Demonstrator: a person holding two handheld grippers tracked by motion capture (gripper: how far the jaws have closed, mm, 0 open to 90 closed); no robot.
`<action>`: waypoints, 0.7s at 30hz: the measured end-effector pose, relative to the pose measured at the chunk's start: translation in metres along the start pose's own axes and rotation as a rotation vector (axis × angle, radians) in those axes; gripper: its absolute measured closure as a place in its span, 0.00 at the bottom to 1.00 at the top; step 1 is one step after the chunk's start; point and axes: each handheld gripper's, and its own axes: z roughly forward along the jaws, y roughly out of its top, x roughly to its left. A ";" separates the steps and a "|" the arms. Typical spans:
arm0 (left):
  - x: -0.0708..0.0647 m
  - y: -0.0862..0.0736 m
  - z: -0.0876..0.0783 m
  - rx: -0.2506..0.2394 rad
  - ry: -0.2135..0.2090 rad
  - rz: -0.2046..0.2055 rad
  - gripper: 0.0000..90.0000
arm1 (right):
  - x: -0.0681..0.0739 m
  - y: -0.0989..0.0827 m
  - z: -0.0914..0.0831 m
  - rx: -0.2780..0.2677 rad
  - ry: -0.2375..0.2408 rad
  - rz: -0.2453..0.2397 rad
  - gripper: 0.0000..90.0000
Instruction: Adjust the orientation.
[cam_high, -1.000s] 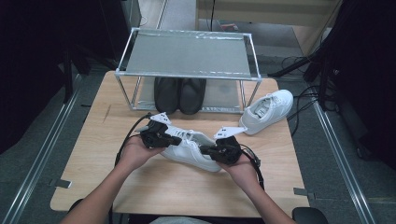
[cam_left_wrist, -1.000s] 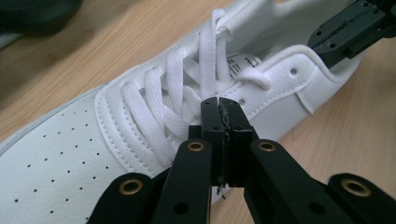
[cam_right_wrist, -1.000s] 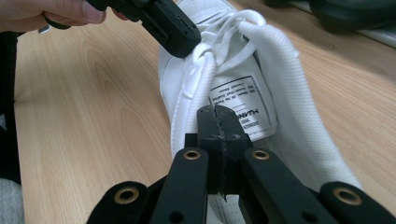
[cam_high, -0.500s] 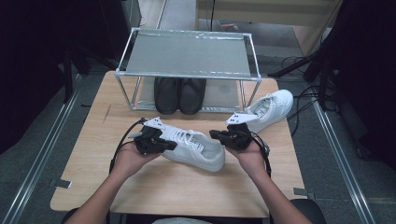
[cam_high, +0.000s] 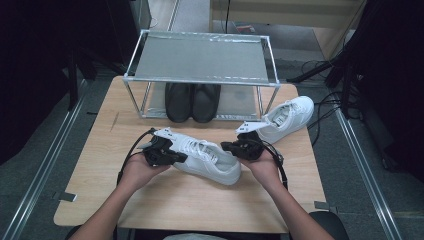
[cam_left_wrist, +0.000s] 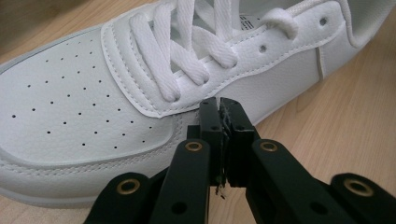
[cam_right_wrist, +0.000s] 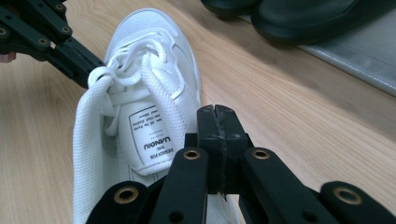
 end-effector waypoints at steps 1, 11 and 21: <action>0.000 0.000 0.000 0.000 0.001 0.002 0.99 | 0.001 -0.001 0.000 0.000 0.001 0.003 1.00; 0.007 0.003 0.001 0.001 0.009 0.009 1.00 | 0.008 -0.007 -0.003 0.004 0.030 0.005 1.00; 0.020 0.003 0.000 -0.026 0.007 -0.022 0.99 | 0.023 -0.011 -0.003 0.006 0.045 -0.018 1.00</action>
